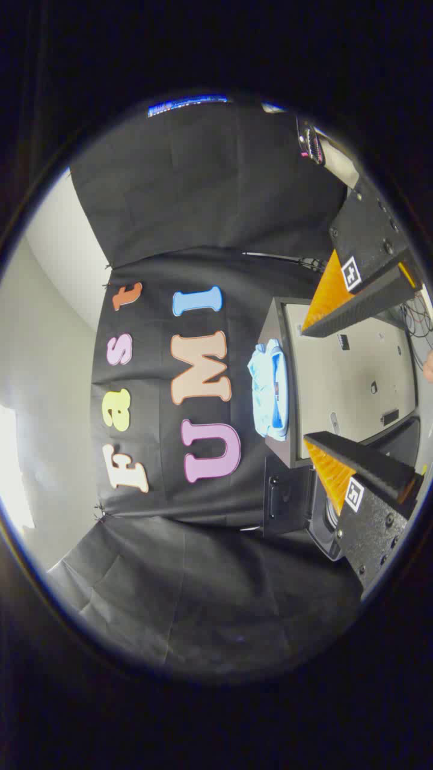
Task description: Put the clothes into the washing machine and then close the washing machine lid.
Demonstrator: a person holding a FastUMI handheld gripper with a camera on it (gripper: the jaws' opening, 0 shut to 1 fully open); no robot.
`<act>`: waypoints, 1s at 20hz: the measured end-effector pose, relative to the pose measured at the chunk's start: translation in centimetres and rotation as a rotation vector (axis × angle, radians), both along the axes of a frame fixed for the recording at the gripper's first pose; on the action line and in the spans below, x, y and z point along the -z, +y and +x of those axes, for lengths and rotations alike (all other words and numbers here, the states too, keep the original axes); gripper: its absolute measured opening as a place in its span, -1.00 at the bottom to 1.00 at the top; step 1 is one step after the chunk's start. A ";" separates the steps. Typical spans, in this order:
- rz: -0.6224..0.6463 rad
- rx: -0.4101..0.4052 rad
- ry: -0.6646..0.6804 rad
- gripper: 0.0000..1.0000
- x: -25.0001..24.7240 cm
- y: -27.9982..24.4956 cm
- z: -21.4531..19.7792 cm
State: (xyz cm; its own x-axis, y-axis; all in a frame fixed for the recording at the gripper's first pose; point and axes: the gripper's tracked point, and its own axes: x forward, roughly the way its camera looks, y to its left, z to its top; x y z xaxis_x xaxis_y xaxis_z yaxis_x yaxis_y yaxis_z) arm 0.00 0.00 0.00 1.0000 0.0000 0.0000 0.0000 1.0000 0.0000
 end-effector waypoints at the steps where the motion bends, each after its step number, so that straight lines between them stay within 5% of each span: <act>1: 0.005 0.005 -0.005 0.92 0.0 -0.1 0.1; 7: 0.066 0.065 -0.034 0.92 0.6 -1.1 1.3; 20: -0.044 0.000 -0.023 0.92 -0.6 2.1 5.0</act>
State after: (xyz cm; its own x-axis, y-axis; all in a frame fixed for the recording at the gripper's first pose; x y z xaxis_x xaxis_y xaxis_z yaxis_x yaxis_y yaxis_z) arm 5.04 2.06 0.64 0.9997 0.0007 0.0229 0.0003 0.9990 -0.0438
